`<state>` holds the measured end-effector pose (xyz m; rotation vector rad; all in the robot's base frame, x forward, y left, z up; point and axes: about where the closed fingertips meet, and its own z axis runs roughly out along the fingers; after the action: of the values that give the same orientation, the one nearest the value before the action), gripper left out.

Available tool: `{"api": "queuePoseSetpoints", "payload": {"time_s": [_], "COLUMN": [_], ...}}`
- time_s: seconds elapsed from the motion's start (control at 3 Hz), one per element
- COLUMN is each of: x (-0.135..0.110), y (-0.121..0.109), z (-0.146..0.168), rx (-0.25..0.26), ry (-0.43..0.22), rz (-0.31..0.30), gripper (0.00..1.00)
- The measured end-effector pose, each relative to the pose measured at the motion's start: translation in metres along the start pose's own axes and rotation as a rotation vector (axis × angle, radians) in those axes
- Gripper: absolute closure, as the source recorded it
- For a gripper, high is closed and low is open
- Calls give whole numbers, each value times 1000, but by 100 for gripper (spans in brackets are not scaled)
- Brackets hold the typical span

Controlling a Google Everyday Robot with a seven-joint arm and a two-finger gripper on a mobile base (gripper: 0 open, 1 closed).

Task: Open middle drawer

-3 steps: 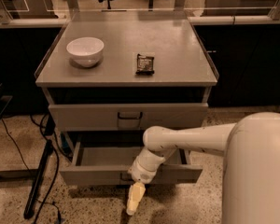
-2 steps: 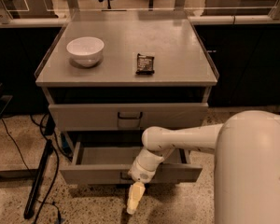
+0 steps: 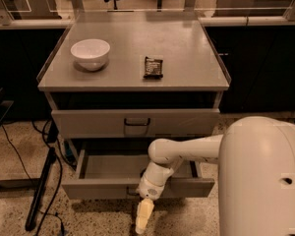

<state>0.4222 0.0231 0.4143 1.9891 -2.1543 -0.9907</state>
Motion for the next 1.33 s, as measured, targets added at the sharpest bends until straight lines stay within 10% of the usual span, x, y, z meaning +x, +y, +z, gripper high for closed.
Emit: {"api": "queuePoseSetpoints", "payload": {"time_s": [1.0,1.33], "x": [30,34], "y": [133,138], "z": [-20,-21], "rx": [-70,-70], "ry": [-55,-55], "rz": [55,62], "gripper": [0,0]}}
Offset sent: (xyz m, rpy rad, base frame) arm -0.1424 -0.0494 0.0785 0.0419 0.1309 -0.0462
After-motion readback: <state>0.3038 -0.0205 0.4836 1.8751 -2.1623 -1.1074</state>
